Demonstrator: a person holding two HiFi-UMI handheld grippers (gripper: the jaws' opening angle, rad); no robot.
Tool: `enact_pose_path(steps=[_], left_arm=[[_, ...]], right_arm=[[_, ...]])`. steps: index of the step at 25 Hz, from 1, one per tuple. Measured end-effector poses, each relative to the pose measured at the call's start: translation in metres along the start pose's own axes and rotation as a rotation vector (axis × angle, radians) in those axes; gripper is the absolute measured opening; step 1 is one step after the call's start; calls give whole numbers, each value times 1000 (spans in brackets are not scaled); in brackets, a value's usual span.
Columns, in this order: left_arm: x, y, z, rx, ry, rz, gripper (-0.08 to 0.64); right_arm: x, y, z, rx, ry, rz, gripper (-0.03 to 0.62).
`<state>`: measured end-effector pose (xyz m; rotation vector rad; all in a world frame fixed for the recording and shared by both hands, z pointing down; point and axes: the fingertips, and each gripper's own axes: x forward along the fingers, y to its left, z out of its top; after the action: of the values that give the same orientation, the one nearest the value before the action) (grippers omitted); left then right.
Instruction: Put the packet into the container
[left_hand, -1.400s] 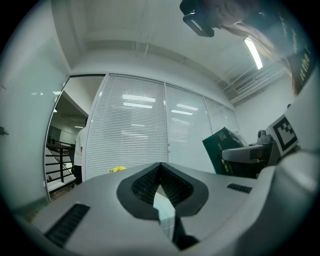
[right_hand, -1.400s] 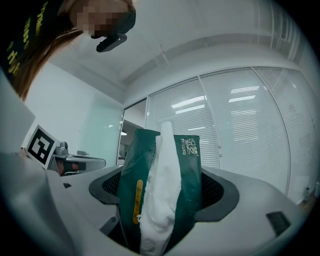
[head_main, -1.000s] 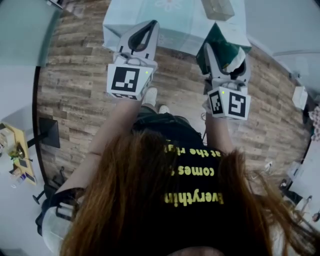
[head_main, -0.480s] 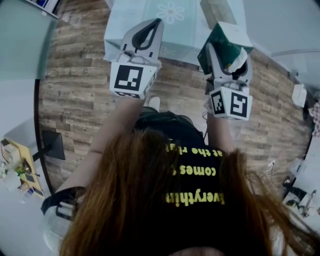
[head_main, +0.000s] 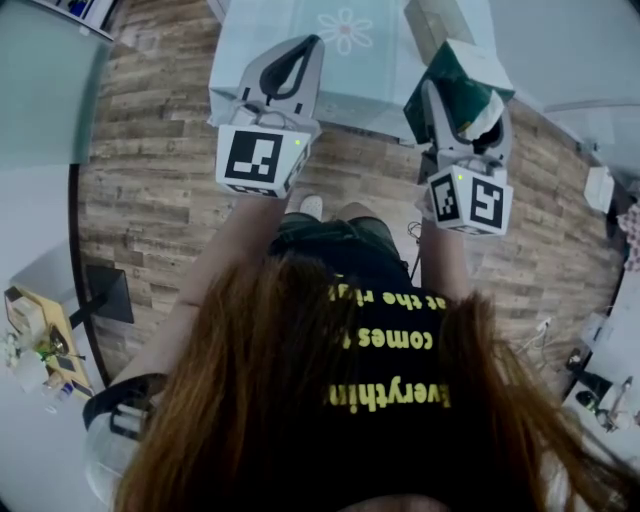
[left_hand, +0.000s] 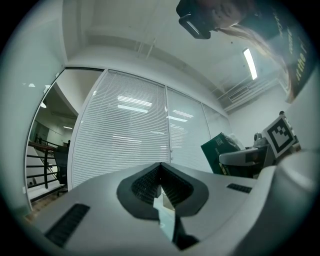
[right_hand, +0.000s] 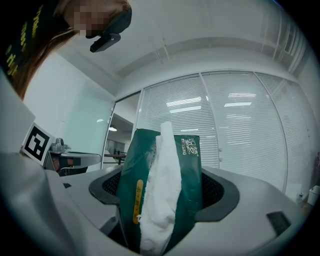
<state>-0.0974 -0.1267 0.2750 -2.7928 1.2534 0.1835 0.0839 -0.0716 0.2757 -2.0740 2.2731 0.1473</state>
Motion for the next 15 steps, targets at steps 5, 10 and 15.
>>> enact_pose_path(steps=[5,10,15], left_arm=[[12,-6,-4,-4,8,-3,2],[29,-13,-9,-3,24,15,2],[50,-19,-10,7,20,49,2]], right_arm=[[6,-15,-5,4,15,-1,400],[20,-26,-11,17,24,42,400],[41,-42,-10,24,8,95,400]])
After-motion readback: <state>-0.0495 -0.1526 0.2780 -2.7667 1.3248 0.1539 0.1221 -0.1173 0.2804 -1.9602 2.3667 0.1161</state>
